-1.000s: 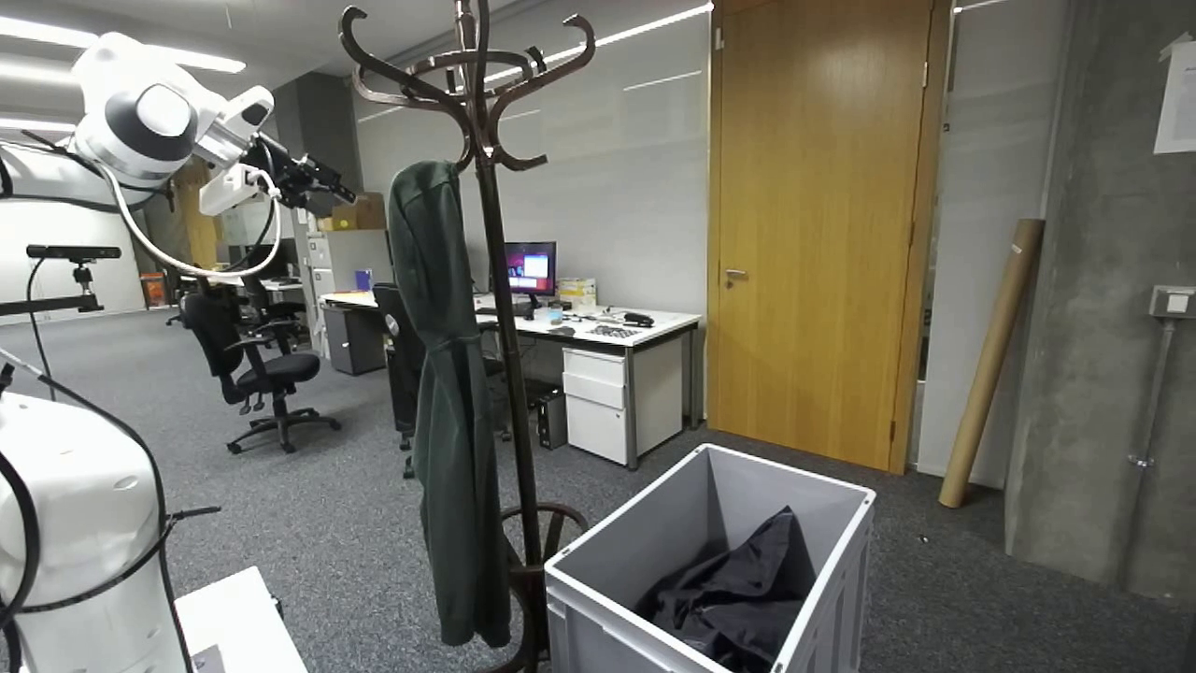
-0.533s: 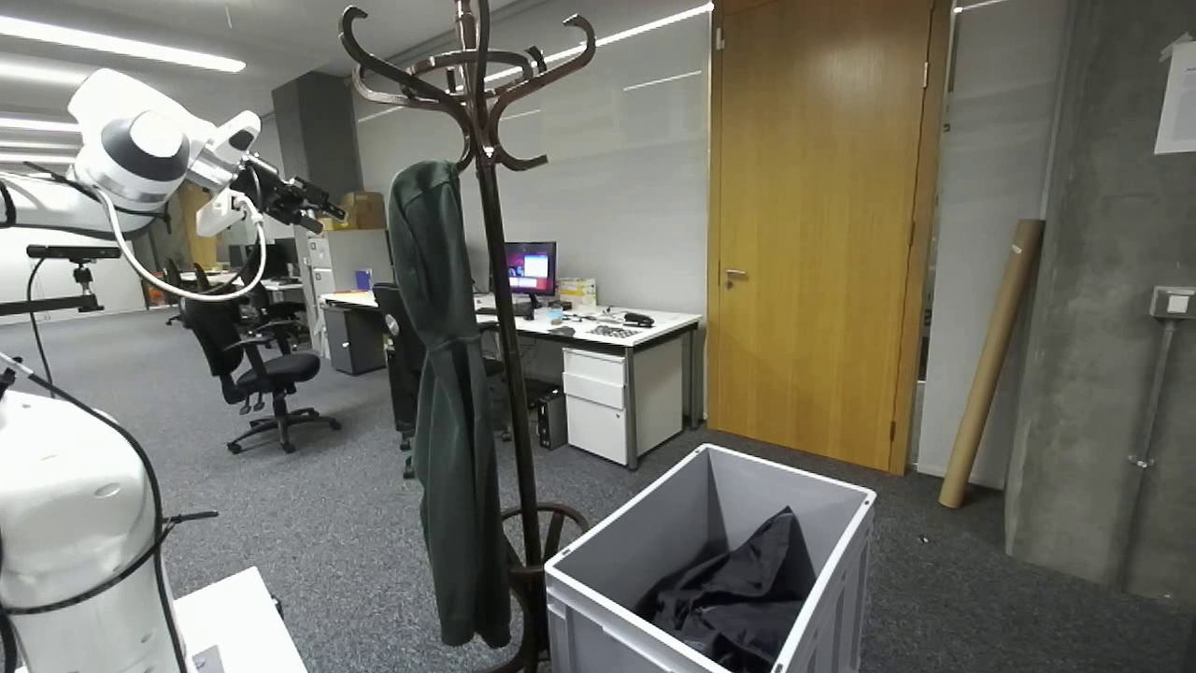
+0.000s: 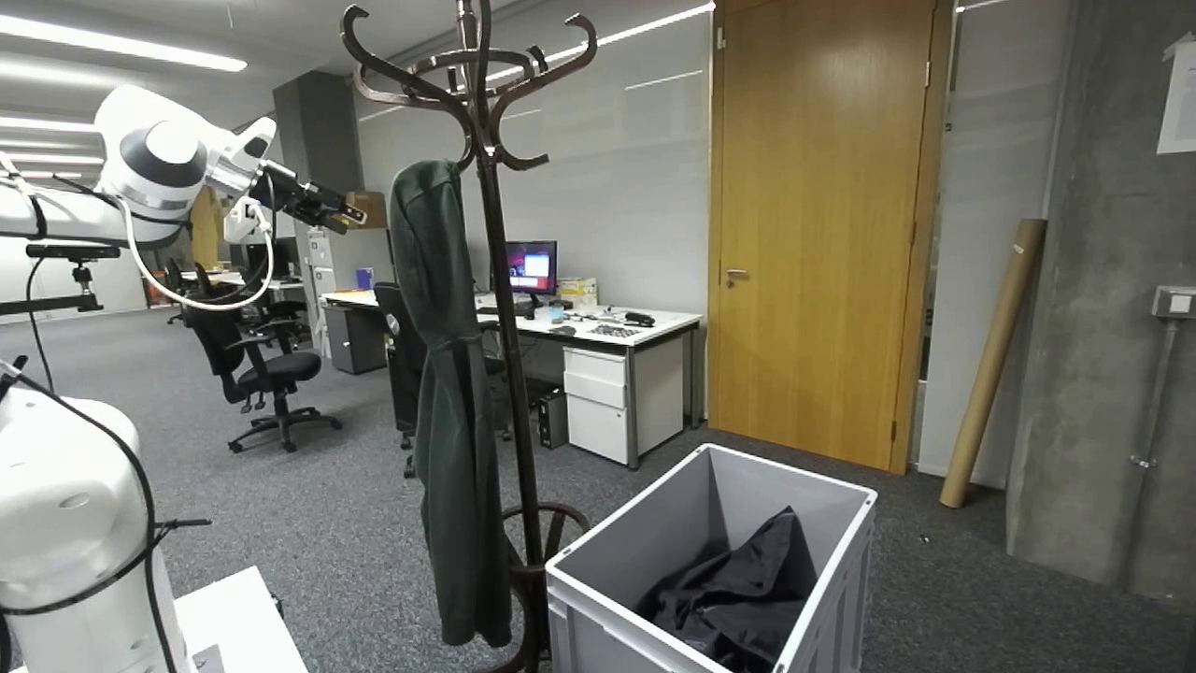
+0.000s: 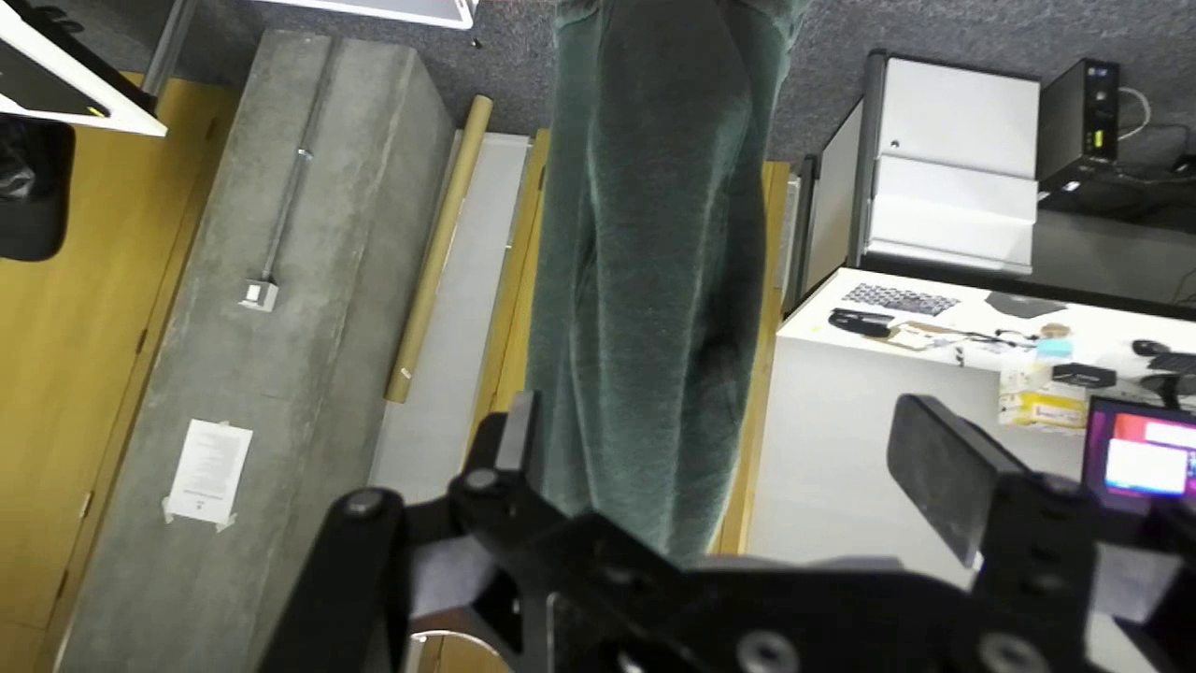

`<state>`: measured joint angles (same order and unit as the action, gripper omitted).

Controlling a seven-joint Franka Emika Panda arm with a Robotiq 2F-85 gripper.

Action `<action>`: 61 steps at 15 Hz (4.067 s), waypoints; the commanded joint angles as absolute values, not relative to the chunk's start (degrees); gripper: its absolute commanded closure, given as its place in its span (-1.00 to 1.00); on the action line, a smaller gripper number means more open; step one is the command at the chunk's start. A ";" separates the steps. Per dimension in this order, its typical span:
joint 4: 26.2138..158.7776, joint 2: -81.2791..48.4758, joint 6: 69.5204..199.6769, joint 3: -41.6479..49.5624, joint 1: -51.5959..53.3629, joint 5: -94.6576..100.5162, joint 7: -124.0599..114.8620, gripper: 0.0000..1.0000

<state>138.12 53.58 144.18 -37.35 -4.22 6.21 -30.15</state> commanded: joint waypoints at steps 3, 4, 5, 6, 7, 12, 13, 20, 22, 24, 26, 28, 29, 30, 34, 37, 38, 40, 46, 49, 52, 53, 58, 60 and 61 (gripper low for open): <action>135.89 49.62 154.11 -34.30 -12.23 7.66 -29.06 -1.00; 135.46 48.26 156.10 -33.94 -13.40 7.51 -28.68 -1.00; 134.73 46.39 157.76 -33.69 -14.16 7.21 -28.19 -1.00; 134.09 44.76 159.23 -33.58 -14.79 7.06 -27.74 -1.00; 133.06 42.41 160.52 -33.07 -14.76 6.82 -26.75 -1.00; 127.78 33.07 163.02 -28.79 -12.55 7.03 -21.57 -1.00; 132.69 39.03 162.07 -31.24 -10.66 6.51 -25.12 -1.00; 132.91 39.67 160.54 -31.61 -4.77 5.81 -24.15 -1.00; 132.78 39.98 160.48 -31.72 -4.87 6.01 -24.44 -1.00; 132.89 40.21 160.31 -31.58 -4.89 5.99 -24.73 -1.00; 131.73 38.01 160.81 -29.67 -4.89 6.10 -23.18 -1.00; 130.50 36.21 160.90 -28.06 -4.81 6.37 -21.76 -1.00; 129.95 35.33 161.12 -27.04 -4.53 6.35 -20.83 -1.00; 132.79 38.51 160.83 -28.90 -5.04 6.29 -23.59 -1.00; 132.85 37.97 160.83 -28.68 -4.99 6.35 -23.47 -1.00; 132.38 37.00 161.59 -28.85 -4.88 6.34 -23.21 -1.00; 132.46 36.74 161.69 -28.68 -4.18 6.19 -22.75 -1.00; 132.03 35.75 162.00 -28.58 -3.93 6.40 -22.21 -1.00; 130.37 32.50 162.04 -28.47 -3.14 7.15 -21.45 -1.00; 129.77 31.42 162.22 -28.32 -3.28 7.63 -21.39 -0.97; 129.41 30.82 162.09 -28.09 -3.04 7.77 -21.09 -0.36; 129.29 30.85 161.91 -28.13 -3.08 7.85 -21.09 -0.23; 129.93 33.19 160.93 -28.32 -1.92 7.76 -21.15 0.57; 130.58 34.91 160.37 -27.97 -0.25 7.21 -20.86 0.85; 130.82 35.79 160.06 -27.91 0.33 7.14 -20.80 0.99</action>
<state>130.53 33.18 161.00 -29.13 -1.95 6.67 -22.28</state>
